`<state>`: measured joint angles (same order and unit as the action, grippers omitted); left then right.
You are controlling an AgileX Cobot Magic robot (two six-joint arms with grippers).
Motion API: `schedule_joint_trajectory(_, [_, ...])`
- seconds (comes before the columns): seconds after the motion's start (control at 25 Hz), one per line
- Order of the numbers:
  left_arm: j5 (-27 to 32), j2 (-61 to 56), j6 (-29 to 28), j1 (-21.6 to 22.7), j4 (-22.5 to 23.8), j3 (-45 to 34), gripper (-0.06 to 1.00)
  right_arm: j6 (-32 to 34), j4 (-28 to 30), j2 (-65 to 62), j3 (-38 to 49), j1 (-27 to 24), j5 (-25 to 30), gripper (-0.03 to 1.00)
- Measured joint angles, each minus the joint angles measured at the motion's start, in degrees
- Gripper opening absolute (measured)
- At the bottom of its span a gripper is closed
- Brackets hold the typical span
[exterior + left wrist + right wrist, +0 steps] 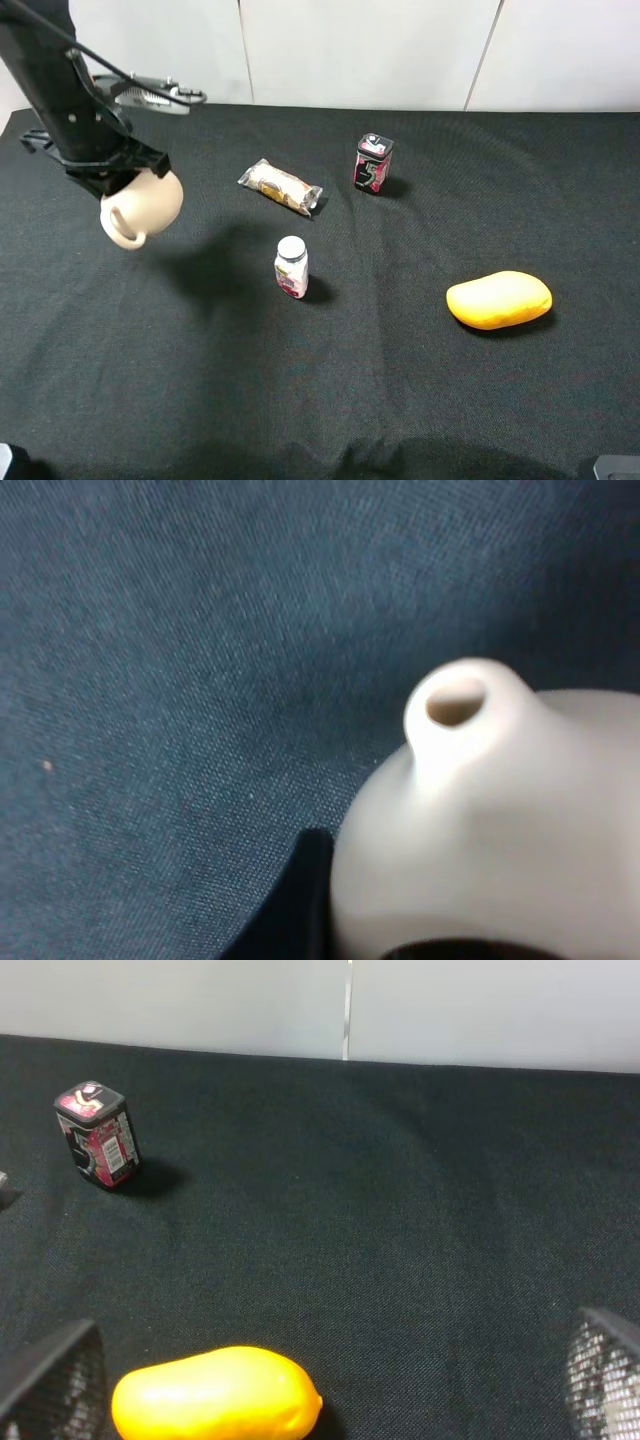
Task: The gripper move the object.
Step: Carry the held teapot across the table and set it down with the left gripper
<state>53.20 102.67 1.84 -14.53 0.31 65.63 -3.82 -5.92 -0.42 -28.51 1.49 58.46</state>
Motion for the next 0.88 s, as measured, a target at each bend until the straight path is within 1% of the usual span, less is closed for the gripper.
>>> schedule_joint_trajectory(0.32, [6.1,0.0,0.0,0.0,1.2,9.2,0.09,0.0,0.0,0.0,0.0,0.0,0.0,0.69])
schedule_joint_trajectory(0.48, [9.1,0.0,0.0,0.0,1.3,12.6,0.09,0.0,0.0,0.0,0.0,0.0,0.0,0.69])
schedule_joint_trajectory(0.88, [13.5,0.0,0.1,0.0,2.0,16.7,0.09,0.0,0.0,0.0,0.0,0.0,0.0,0.69])
